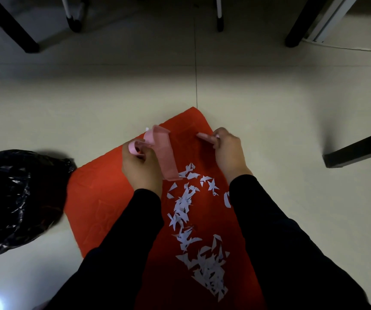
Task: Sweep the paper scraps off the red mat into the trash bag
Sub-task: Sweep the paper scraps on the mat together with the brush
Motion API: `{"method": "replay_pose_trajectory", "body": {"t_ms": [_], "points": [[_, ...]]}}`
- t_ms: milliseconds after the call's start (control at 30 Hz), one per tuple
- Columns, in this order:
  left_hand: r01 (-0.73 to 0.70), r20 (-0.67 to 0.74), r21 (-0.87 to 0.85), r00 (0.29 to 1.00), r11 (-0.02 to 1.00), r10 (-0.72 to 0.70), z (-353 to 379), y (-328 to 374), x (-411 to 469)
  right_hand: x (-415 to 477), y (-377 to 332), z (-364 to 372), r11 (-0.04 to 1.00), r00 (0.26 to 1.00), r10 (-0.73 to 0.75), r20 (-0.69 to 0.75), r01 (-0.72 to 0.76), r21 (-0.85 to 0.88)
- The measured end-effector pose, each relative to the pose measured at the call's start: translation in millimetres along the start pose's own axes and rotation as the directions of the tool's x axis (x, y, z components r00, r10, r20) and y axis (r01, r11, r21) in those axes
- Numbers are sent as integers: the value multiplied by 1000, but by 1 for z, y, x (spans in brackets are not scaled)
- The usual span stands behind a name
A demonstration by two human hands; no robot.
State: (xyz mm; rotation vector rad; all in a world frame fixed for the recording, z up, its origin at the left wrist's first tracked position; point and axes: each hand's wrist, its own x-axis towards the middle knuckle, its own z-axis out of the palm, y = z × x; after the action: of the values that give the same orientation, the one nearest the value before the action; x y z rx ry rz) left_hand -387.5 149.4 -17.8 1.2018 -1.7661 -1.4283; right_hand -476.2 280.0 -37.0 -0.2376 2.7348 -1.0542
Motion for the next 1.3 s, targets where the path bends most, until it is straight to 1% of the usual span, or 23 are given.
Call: {"method": "replay_pose_trajectory", "body": {"t_ms": [100,133,233,300,333,400,467,533,567,667,733,833,933,1033,1133,1233,1300], "points": [[7,2,-2,1000,1000,-7,-1,-3,0,-9,1,-4,999,998,-16,56,14,38],[7,2,-1,1000,1000,-7,0,-2,0,-9,0,-9,999,999,-15,50,12,53],[-11,7,-6,1000,1000,11,3,1,-1,-3,1,-24,991,998,20,-58,-12,132],[-7,13,-10,1000,1000,8,4,3,-3,7,3,-25,993,993,36,-112,-23,117],[-6,14,-9,1000,1000,6,4,3,-4,10,4,-25,995,992,43,-115,-31,98],[-5,14,-5,1000,1000,5,4,4,-5,14,6,-19,995,997,30,-72,-23,98],[-6,13,-4,1000,1000,6,3,3,-4,12,7,-12,990,1000,10,12,-12,140],[1,11,-6,1000,1000,-1,3,1,-3,8,10,-9,989,997,26,79,-37,140],[2,7,-5,1000,1000,-2,2,1,-2,6,12,-10,988,996,41,85,-53,144],[8,13,1,1000,1000,-8,2,0,-3,7,15,-20,980,997,82,9,-83,178],[18,27,-2,999,1000,-17,5,1,-4,11,14,-26,973,995,89,-49,-77,217],[22,35,-18,999,1000,-21,8,2,-6,15,11,-22,977,998,49,-46,-38,210],[11,38,-16,999,1000,-11,7,2,-6,9,10,-12,985,999,1,39,-7,174],[7,31,-6,999,1000,-7,7,-1,-4,-4,16,-3,998,989,5,148,-15,66],[9,28,-10,1000,1000,-9,8,0,-4,-15,20,-3,1000,981,4,192,-4,1],[7,26,-10,1000,1000,-7,8,1,-4,-19,19,-12,999,989,0,148,-6,40],[5,18,-10,1000,1000,-5,9,1,-4,-16,18,-17,996,998,-2,69,-4,86]]}}
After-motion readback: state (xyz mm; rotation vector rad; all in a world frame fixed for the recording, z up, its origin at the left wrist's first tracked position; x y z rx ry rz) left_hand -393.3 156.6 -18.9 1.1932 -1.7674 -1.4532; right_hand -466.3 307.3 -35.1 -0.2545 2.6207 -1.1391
